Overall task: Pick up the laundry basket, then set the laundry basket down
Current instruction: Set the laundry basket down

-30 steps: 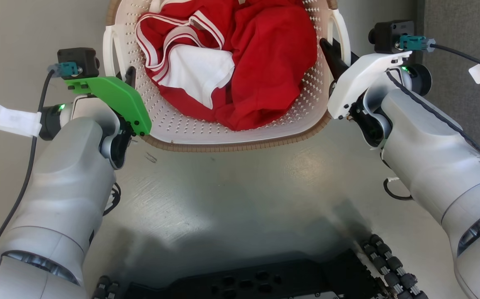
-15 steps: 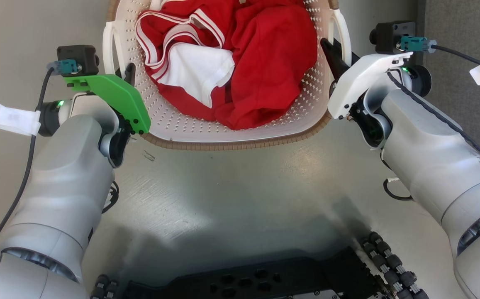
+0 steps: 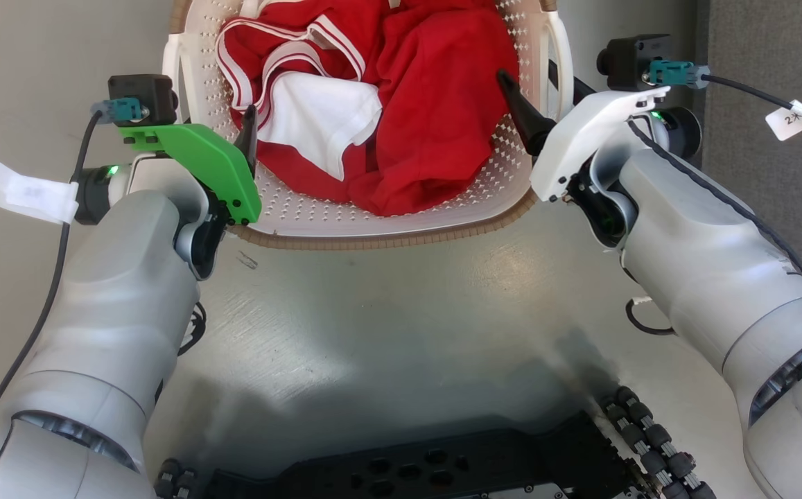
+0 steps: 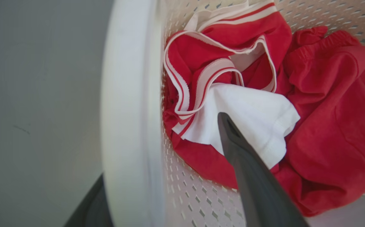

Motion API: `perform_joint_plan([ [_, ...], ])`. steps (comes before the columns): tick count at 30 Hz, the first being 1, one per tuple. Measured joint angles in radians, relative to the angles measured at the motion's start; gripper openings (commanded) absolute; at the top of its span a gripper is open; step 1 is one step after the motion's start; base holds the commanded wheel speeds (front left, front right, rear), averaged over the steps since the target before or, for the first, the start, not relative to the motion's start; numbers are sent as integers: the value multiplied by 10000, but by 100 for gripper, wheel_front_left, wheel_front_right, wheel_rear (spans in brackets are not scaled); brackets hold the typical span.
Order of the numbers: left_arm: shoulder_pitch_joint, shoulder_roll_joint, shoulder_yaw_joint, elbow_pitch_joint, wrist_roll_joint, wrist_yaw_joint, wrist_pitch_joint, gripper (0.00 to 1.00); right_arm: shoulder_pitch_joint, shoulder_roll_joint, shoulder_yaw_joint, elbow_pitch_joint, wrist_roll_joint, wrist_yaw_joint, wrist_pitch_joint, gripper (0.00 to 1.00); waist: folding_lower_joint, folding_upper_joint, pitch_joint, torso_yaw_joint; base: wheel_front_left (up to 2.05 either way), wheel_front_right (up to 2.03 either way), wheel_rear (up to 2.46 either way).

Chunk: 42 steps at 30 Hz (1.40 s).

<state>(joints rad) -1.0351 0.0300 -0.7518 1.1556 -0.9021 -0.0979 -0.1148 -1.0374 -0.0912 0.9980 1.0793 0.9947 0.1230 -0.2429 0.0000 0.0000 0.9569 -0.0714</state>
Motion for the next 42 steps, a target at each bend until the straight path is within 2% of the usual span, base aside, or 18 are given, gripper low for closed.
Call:
perform_joint_plan([
  [18,-12,-48,-217,299,-12,-35,-15,100,-67,42,-142,644,13,12,-46,100,0,0,-213,-52,0,0,0],
  [30,-3,-17,-232,692,-10,-84,-460,100,18,36,-476,571,44,13,-46,100,0,0,-893,-79,0,0,0],
  [42,515,224,-245,882,-10,-121,-988,100,635,-69,-855,161,-104,13,-75,100,0,0,-2018,-213,0,0,0],
])
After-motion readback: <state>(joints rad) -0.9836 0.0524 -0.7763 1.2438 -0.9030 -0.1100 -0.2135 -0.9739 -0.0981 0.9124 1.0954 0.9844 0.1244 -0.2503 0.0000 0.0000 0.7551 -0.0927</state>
